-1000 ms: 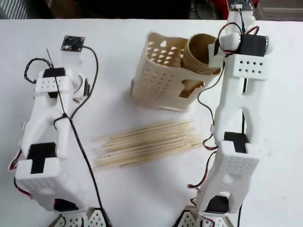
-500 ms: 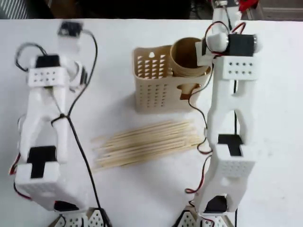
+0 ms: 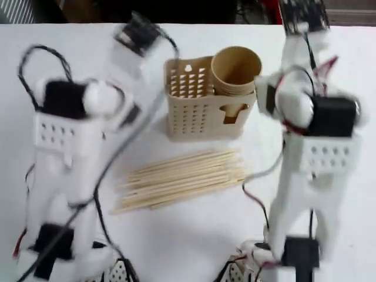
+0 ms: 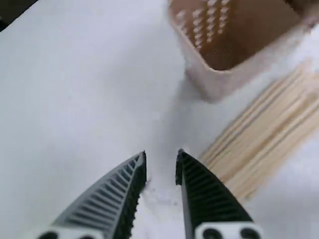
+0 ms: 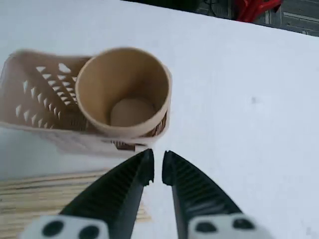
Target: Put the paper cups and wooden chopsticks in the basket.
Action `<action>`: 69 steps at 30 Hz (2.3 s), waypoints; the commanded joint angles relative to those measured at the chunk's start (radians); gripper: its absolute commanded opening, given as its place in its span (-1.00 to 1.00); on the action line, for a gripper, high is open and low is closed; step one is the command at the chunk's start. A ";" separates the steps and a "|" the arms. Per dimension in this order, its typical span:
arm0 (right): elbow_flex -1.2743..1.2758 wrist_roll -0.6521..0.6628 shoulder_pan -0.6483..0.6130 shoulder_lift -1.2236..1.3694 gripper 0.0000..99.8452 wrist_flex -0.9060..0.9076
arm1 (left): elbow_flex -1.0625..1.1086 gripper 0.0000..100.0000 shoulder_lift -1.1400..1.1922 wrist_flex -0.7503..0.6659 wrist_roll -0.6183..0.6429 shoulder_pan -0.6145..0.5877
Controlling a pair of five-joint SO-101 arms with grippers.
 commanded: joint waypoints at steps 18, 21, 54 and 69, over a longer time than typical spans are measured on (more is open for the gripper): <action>1.692 0.379 0.297 -0.653 -0.94 -0.702 | 1.250 -0.76 -0.473 -0.654 -0.282 0.366; 1.820 0.410 0.334 -0.654 -0.94 -0.834 | 1.261 -0.76 -0.452 -0.727 -0.279 0.374; 2.130 0.439 0.248 -1.480 -0.96 -0.538 | 0.956 -0.76 0.134 -0.809 -0.178 0.421; 2.130 0.153 0.292 -1.480 -0.80 -0.536 | 0.890 -0.72 0.329 -0.801 -0.178 0.420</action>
